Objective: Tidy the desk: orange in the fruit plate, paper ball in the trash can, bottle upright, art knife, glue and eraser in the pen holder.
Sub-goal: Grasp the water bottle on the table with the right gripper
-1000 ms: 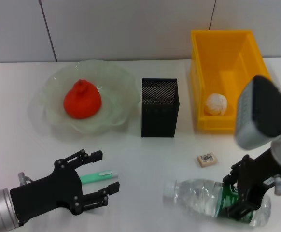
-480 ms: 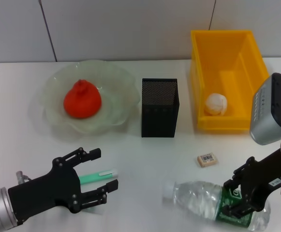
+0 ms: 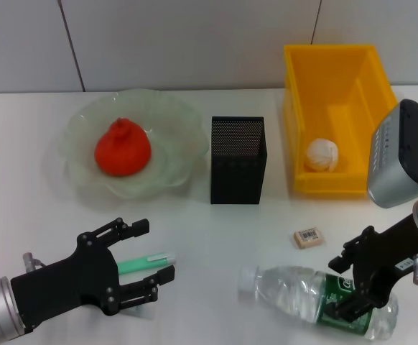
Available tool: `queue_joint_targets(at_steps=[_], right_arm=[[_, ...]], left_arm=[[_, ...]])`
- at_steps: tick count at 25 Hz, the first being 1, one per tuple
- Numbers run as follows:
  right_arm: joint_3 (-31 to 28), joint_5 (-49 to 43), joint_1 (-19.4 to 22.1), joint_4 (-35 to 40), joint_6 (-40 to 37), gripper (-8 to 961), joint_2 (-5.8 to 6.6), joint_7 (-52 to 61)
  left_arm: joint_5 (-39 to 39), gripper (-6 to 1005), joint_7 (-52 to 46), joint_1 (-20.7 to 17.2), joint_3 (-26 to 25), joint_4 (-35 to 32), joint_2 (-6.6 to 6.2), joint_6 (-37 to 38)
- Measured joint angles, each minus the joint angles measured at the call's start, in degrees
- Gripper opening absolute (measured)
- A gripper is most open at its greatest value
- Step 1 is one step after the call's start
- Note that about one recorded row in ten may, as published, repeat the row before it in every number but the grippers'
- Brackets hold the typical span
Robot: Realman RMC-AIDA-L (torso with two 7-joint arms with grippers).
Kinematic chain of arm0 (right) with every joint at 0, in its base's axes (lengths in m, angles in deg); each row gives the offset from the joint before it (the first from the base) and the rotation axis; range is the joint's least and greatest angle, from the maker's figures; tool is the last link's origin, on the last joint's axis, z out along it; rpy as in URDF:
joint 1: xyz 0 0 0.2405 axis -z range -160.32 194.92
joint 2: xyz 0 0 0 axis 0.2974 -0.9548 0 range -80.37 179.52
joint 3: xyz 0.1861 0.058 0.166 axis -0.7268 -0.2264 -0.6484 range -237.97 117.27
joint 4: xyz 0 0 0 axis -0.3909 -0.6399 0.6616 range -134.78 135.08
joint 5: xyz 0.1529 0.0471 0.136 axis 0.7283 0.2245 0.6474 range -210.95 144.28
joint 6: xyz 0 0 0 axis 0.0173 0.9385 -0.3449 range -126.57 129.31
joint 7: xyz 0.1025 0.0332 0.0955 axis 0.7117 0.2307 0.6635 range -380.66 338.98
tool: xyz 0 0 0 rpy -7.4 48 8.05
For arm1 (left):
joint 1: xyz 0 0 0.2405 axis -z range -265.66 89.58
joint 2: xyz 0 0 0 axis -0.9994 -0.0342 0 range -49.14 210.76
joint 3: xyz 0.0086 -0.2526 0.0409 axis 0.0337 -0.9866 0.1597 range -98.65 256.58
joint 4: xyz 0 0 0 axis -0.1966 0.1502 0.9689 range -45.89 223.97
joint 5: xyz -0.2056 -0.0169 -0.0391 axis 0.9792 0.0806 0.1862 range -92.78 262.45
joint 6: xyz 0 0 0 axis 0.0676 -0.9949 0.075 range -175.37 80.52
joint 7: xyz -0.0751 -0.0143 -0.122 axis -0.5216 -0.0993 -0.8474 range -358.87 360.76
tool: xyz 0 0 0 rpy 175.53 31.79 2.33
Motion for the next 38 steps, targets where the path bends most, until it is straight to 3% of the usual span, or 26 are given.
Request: queue_joint_targets(at_steps=[10,25,38], right_arm=[[0.9,-0.5,-0.6,-0.9,-0.3,762,0.0,1.4],[8.8,-3.7,-0.7,0.4,4.9,766,-0.05,5.3],[9.8,-3.8,-1.8,5.1,7.0,768,-0.05,5.7]], left_arm=[[0.0,801,0.0,0.1,0.0,0.0,0.0,0.0],[-0.2,799,0.0,0.0,0.0,0.0,0.0,0.0],[-0.3,797,0.0,0.0,0.0,0.0,0.07,0.1]])
